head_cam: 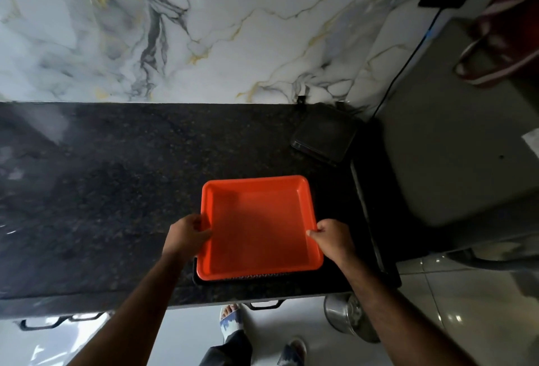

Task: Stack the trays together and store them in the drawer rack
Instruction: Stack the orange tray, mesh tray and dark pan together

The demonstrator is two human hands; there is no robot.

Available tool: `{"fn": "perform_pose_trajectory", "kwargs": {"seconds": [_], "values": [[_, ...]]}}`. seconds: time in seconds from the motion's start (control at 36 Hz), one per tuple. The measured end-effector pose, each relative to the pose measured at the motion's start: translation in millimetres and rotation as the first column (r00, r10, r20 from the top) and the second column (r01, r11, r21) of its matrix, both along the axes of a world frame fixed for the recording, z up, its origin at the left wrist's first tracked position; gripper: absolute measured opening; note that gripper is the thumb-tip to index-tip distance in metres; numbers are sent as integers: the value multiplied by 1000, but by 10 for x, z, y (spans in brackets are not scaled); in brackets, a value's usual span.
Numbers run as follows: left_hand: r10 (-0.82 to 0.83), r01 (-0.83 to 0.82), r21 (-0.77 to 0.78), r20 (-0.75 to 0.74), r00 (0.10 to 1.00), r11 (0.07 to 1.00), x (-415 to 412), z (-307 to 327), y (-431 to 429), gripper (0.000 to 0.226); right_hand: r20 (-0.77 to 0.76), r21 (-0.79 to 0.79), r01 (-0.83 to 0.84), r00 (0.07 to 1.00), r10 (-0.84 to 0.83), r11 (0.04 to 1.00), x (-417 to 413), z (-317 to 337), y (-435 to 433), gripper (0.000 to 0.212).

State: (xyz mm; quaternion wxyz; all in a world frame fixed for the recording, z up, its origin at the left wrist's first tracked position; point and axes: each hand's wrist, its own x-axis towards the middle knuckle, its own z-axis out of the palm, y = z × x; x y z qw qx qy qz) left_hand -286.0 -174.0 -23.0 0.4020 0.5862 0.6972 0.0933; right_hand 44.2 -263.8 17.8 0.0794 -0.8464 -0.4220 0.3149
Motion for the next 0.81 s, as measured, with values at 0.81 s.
{"fn": "perform_pose_trajectory", "kwargs": {"seconds": [0.81], "values": [[140, -45, -223, 434, 890, 974, 3284, 148, 1055, 56, 271, 191, -258, 941, 201, 947, 2048, 193, 2384, 49]]}}
